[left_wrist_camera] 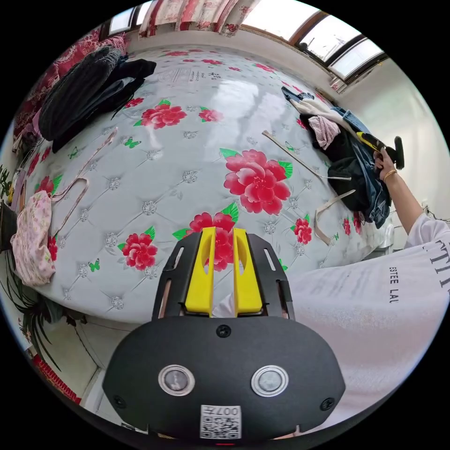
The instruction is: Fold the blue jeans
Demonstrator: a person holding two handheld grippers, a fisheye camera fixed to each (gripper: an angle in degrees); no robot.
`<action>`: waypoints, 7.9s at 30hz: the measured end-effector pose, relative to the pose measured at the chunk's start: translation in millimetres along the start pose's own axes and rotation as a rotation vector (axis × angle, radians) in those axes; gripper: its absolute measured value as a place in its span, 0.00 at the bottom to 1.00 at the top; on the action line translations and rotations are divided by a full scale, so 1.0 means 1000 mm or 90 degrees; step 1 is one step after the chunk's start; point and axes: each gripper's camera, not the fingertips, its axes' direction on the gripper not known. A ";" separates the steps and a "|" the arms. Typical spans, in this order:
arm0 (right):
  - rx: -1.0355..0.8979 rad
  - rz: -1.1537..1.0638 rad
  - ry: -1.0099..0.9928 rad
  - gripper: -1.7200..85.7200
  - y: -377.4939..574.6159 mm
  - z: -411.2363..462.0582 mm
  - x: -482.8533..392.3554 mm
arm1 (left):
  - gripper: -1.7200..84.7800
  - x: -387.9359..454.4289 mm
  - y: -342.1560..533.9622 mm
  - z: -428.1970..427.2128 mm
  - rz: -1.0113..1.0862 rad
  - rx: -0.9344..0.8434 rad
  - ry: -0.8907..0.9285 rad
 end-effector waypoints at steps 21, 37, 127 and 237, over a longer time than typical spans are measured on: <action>-0.011 -0.134 0.180 0.02 -0.047 -0.037 -0.019 | 0.09 0.094 -0.025 0.049 0.004 -0.053 -0.015; 0.019 -0.068 0.511 0.06 0.004 -0.231 -0.003 | 0.08 0.120 -0.031 0.060 0.060 -0.082 -0.013; 0.155 0.105 -0.056 0.09 0.150 -0.090 -0.146 | 0.07 -0.083 -0.161 -0.202 0.258 0.208 0.250; 0.108 0.189 -0.092 0.13 0.170 -0.024 -0.199 | 0.07 -0.269 0.146 -0.292 -0.187 0.118 0.120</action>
